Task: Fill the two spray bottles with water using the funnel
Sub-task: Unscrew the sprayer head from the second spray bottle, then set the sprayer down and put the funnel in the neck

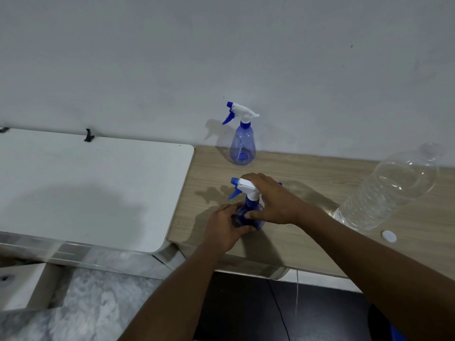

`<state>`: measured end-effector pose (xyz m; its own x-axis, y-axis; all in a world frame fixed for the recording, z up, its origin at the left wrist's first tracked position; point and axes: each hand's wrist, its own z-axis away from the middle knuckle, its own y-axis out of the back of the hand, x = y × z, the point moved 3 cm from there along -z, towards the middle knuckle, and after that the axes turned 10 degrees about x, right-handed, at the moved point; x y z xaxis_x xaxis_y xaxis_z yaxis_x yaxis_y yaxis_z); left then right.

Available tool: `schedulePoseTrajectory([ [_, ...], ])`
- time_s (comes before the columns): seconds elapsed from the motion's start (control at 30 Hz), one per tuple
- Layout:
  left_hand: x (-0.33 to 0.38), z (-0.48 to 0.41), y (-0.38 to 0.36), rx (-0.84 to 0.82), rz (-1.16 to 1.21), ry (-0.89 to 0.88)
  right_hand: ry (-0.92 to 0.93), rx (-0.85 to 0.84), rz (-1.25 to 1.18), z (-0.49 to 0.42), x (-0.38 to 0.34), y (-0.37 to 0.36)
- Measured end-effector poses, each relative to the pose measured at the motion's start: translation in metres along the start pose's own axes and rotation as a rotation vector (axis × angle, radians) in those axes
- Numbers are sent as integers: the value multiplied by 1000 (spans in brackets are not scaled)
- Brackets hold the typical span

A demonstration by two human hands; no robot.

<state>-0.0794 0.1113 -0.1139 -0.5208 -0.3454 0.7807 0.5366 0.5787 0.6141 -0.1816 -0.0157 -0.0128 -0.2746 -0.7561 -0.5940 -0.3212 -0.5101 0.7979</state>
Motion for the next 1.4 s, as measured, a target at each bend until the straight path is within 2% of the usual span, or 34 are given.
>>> schedulePoseTrajectory([
  [0.1, 0, 0, -1, -8, -19, 5, -4, 30, 22, -2, -1, -1],
  [0.3, 2, 0, 1, -8, 0, 24, 0, -45, -79, 2, -3, 6],
  [0.5, 5, 0, 1, -38, 4, 27, -101, 83, -111, 5, 5, 5],
  [0.63, 6, -1, 2, -42, 2, 27, -141, 240, -187, 4, 6, 19],
  [0.77, 8, 0, 4, -38, 2, 31, -157, 321, -313, -8, -9, 56],
  [0.87, 9, 1, 4, -32, 42, 52, -179, 432, -289, -15, -15, 97],
  [1.0, 10, 2, 4, -25, 37, 42, -296, 529, -253, -14, -3, 140],
  [1.1, 8, 3, 2, -24, 46, 46, -465, 468, -157, -1, 28, 130],
  [1.23, 11, 3, 4, -39, 20, 28, -696, 348, -116, 31, 77, 79],
  [1.4, 16, 3, 7, -44, 11, 8, -815, 216, -10, 63, 96, 39],
])
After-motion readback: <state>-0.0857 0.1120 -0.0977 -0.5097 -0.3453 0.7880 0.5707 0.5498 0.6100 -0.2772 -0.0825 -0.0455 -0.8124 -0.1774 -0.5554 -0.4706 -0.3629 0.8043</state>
